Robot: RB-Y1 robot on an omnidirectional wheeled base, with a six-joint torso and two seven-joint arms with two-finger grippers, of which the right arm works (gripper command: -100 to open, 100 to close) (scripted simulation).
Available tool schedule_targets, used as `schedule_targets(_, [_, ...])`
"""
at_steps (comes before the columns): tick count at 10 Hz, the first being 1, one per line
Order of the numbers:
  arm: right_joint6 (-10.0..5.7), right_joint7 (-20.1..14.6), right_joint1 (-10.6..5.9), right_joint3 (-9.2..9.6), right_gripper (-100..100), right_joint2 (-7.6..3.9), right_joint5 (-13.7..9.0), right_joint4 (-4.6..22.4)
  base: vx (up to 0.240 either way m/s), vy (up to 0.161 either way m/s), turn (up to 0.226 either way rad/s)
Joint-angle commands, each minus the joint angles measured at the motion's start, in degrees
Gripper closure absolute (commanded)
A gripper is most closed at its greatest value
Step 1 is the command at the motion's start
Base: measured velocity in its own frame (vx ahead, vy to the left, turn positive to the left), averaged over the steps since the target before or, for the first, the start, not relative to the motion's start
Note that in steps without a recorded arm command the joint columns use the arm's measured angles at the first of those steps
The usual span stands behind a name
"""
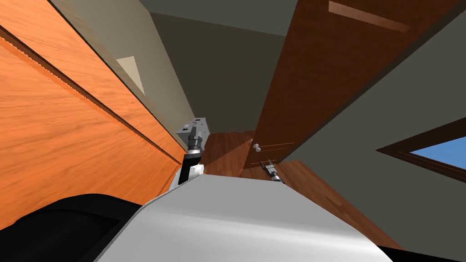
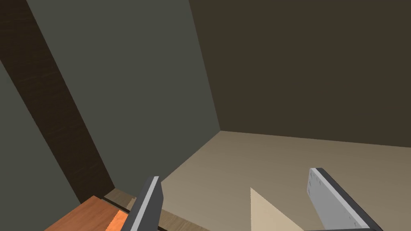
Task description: Pull the door open
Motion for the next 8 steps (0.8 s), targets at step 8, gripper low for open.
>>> schedule_targets(8, [5.4, 5.9, 5.64, 4.1, -100, 2.02, -9.9, -7.0, 0.116, 0.003, 0.141])
